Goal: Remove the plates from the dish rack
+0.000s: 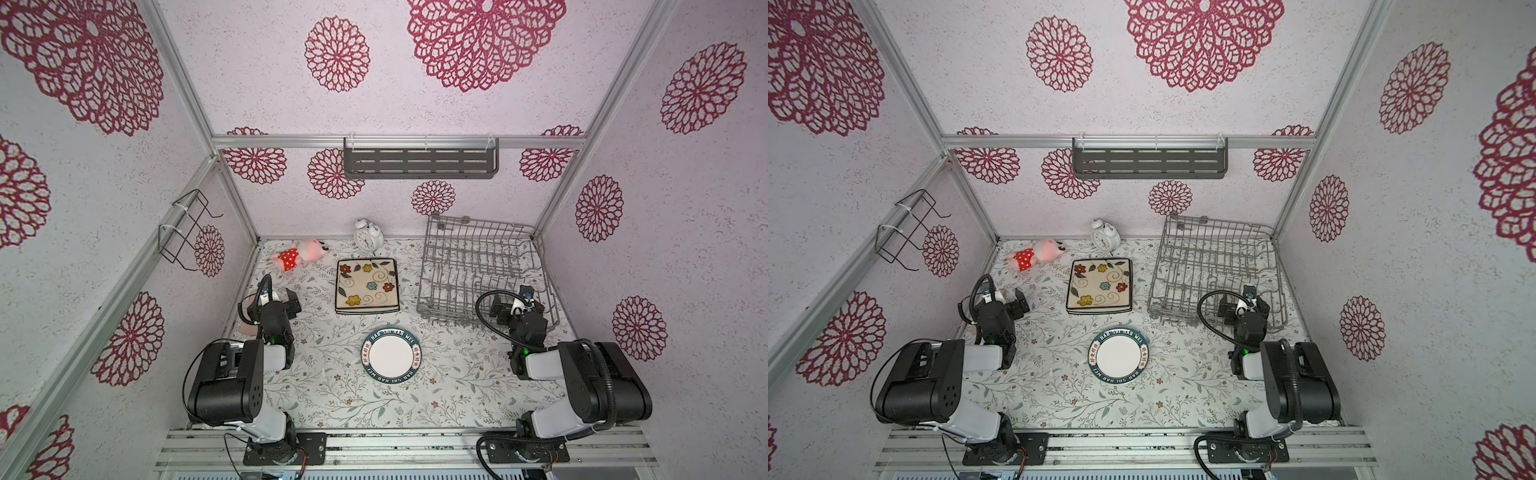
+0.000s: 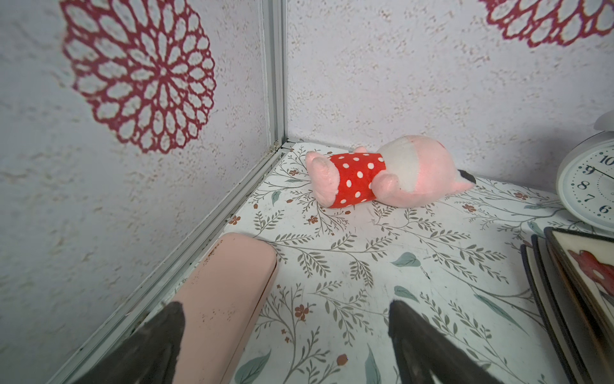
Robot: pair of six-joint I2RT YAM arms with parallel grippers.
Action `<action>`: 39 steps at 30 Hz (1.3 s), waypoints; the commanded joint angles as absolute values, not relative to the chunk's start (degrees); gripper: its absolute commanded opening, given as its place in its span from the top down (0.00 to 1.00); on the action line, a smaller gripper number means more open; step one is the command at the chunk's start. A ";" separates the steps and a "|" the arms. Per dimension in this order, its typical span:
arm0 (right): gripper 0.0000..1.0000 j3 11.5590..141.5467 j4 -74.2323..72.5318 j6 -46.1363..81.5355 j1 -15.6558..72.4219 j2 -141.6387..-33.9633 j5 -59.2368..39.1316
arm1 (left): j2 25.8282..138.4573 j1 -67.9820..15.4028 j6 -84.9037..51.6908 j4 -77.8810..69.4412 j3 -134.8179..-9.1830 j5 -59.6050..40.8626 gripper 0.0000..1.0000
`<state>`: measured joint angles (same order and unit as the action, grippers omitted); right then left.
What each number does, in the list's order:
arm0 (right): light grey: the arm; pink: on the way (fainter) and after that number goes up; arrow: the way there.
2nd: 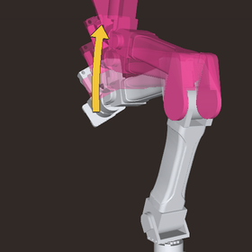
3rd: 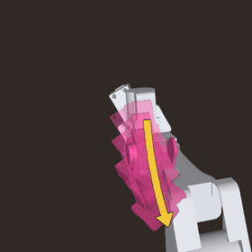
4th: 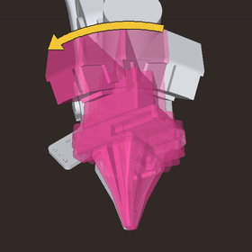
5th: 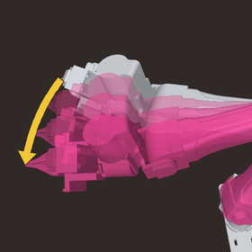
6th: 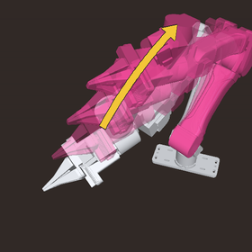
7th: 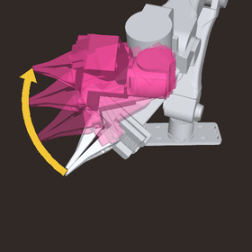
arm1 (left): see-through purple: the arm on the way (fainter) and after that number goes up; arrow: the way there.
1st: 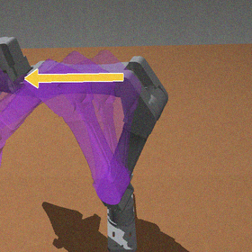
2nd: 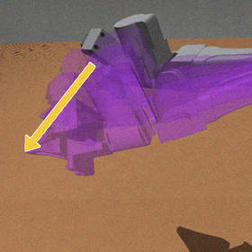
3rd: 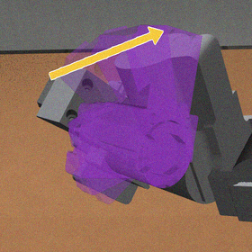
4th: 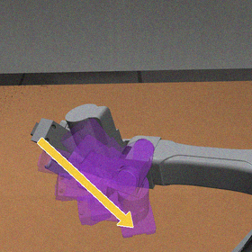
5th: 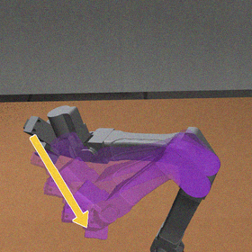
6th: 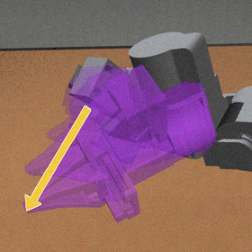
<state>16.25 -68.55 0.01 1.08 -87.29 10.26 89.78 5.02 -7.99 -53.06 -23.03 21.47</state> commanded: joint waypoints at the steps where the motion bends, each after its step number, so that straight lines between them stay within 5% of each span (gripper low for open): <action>1: 0.01 15.10 -67.69 1.03 1.22 -87.91 10.72 | 89.65 4.83 -8.09 -54.09 -22.96 21.35 0.03; 7: 0.01 8.43 -79.63 -0.93 1.23 -87.34 5.77 | 89.82 4.29 -7.78 -66.15 -16.91 21.71 0.03; 13: 0.01 0.83 -93.76 1.00 1.32 -86.46 11.34 | 89.34 2.38 -4.97 -68.80 -15.49 21.18 0.03; 19: 0.01 5.88 -87.80 1.15 1.32 -89.52 12.00 | 90.60 2.27 -4.83 -67.22 -16.89 21.70 0.03; 25: 0.01 15.60 -66.92 0.99 1.23 -87.97 10.81 | 90.05 2.85 -5.84 -56.75 -21.96 22.46 0.03; 39: 0.01 15.14 -67.68 1.21 1.22 -87.94 11.18 | 90.11 4.97 -7.79 -52.06 -24.21 19.52 0.03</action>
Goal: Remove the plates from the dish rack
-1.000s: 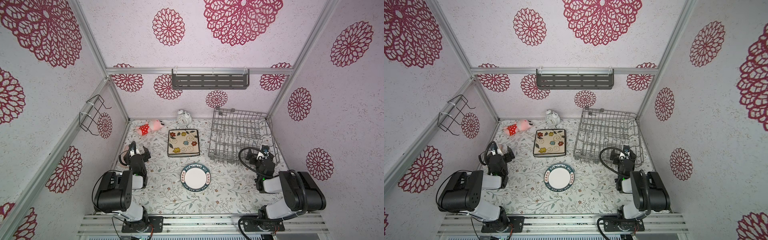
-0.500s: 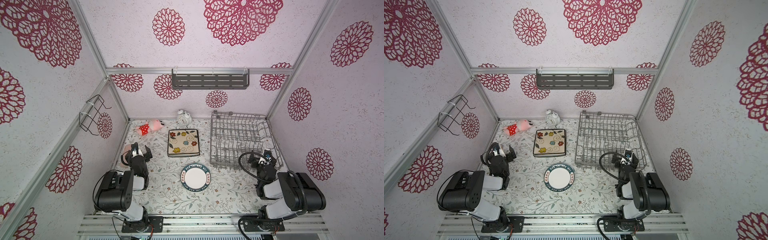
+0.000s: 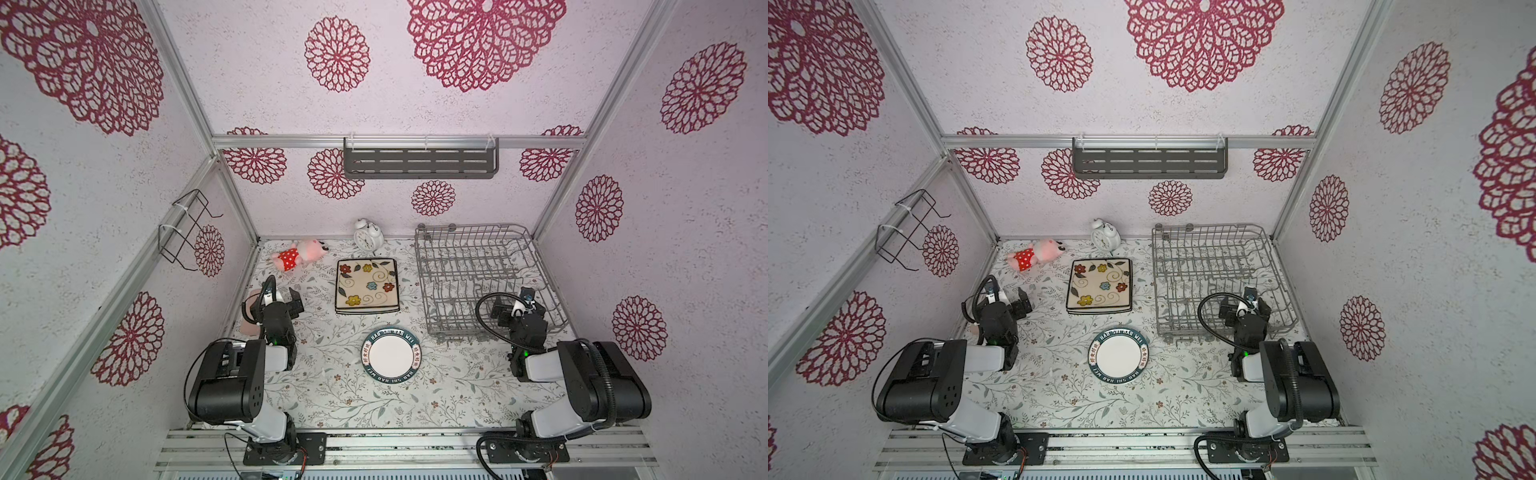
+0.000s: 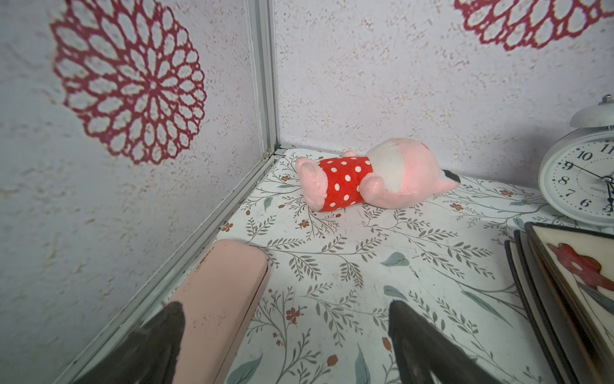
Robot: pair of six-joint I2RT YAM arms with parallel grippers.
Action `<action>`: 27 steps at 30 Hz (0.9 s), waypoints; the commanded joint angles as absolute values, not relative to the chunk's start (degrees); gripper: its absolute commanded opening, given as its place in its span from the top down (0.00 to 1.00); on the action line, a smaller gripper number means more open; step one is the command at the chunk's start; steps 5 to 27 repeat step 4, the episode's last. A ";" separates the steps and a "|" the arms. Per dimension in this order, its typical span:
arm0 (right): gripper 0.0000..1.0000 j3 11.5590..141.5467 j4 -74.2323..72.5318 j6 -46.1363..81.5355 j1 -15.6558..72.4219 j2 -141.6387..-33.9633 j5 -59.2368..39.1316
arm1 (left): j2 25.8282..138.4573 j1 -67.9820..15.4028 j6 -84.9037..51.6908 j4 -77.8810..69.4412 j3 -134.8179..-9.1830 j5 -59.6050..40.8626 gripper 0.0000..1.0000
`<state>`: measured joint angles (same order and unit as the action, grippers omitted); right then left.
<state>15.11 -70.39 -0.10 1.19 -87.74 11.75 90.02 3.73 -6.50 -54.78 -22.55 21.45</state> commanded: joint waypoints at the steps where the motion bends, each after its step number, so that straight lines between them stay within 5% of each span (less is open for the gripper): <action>1: 0.01 15.12 -67.71 1.21 1.23 -87.98 11.17 | 89.98 6.47 -8.90 -50.76 -24.63 16.41 0.03; 27: 0.01 15.14 -67.67 1.14 1.23 -88.00 11.18 | 89.62 6.28 -8.61 -51.69 -23.94 17.13 0.03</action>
